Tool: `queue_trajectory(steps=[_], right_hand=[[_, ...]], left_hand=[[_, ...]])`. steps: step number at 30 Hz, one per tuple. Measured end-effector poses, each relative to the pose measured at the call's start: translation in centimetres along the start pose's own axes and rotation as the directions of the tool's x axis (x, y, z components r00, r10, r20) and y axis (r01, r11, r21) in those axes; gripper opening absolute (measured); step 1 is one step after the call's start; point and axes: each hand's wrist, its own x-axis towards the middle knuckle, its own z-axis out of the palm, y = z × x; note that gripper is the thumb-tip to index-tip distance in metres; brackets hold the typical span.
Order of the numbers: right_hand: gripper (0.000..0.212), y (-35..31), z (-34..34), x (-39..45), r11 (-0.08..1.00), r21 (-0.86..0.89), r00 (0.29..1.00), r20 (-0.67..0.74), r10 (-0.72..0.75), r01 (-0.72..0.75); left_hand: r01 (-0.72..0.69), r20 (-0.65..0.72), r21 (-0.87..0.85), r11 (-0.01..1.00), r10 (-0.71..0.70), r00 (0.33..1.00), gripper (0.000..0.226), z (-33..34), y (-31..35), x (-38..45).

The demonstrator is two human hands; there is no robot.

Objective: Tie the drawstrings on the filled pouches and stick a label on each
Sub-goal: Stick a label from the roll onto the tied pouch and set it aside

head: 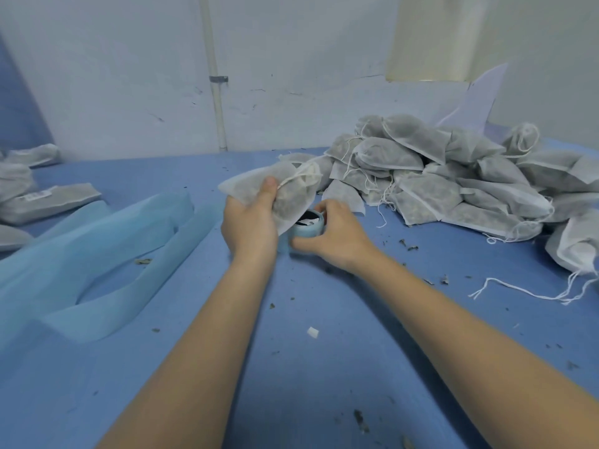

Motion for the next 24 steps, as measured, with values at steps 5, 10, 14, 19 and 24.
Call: queue_trajectory(steps=[5,10,14,19,24], right_hand=[[0.072,-0.5,0.9,-0.4,0.995,0.057,0.996,-0.047,0.080,-0.078],[0.089,0.1,-0.8,-1.5,0.971,0.192,0.985,0.126,0.117,-0.140],[0.058,1.6,-2.1,-2.3,0.953,0.288,0.995,0.064,0.076,-0.091],[0.031,1.5,-1.8,-2.1,0.980,0.197,0.999,-0.025,0.021,-0.016],[0.026,1.4,-1.3,-1.9,0.985,0.172,0.996,-0.087,0.028,-0.013]], left_hand=[[-0.030,0.005,0.103,0.994,0.030,1.000,0.026,0.1,-0.4,-0.3],[-0.047,0.018,0.165,0.985,0.045,0.999,0.033,0.1,-0.7,-0.3],[-0.018,-0.012,0.166,0.986,0.020,1.000,0.034,0.2,-0.9,-0.2],[-0.025,-0.014,0.200,0.980,0.029,0.999,0.038,0.2,-0.9,-0.4],[-0.036,-0.018,0.266,0.963,0.042,0.999,0.040,0.2,-1.0,-0.6]])
